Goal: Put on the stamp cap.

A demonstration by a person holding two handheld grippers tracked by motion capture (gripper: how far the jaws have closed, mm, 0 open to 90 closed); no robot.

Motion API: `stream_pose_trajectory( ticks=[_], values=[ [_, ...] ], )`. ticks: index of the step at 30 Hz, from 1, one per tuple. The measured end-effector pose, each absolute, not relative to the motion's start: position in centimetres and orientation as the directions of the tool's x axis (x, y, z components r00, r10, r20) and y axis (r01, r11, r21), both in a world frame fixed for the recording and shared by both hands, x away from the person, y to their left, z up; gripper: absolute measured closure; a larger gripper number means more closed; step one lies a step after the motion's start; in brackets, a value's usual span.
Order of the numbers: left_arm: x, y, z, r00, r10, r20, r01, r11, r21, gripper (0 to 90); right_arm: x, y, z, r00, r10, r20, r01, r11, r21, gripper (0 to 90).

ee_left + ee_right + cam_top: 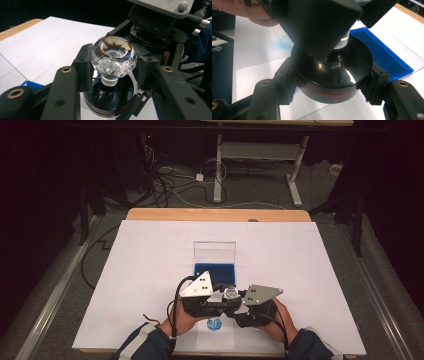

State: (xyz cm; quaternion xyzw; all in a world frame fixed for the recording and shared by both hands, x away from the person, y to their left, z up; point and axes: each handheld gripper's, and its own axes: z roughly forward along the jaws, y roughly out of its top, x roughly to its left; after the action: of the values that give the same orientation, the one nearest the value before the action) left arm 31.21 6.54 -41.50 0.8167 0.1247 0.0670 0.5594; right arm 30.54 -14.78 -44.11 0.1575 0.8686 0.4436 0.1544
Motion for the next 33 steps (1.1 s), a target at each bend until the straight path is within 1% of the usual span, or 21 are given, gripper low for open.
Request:
stream_pose_trajectory(
  ticks=[2,4,10,15,27,33],
  values=[
    [31.23,6.6,-41.49,0.959,0.281,-0.036,0.133,-0.334,0.933,54.1,30.58,-14.81,-44.09,-0.902,0.413,-0.129,0.137,0.555,0.82,39.4],
    [31.14,6.49,-41.49,0.96,0.28,-0.025,0.126,-0.349,0.929,54.1,30.58,-14.8,-44.08,-0.903,0.41,-0.128,0.137,0.557,0.819,39.4],
    [31.3,6.61,-41.43,0.959,0.281,-0.033,0.135,-0.352,0.926,53.8,30.76,-14.9,-44.29,-0.913,0.397,-0.099,0.146,0.542,0.828,39.2],
    [31.25,6.37,-41.51,0.956,0.294,-0.011,0.127,-0.379,0.916,53.8,30.83,-14.74,-44.67,-0.908,0.403,-0.115,0.143,0.557,0.818,38.9],
    [31.34,6.42,-41.49,0.955,0.296,-0.011,0.129,-0.382,0.915,53.7,30.77,-14.6,-44.85,-0.902,0.415,-0.122,0.146,0.558,0.817,38.1],
    [31.41,6.49,-41.49,0.955,0.298,-0.015,0.133,-0.38,0.915,53.7,30.7,-14.39,-45.0,-0.901,0.411,-0.139,0.137,0.575,0.807,33.9]
  ],
)
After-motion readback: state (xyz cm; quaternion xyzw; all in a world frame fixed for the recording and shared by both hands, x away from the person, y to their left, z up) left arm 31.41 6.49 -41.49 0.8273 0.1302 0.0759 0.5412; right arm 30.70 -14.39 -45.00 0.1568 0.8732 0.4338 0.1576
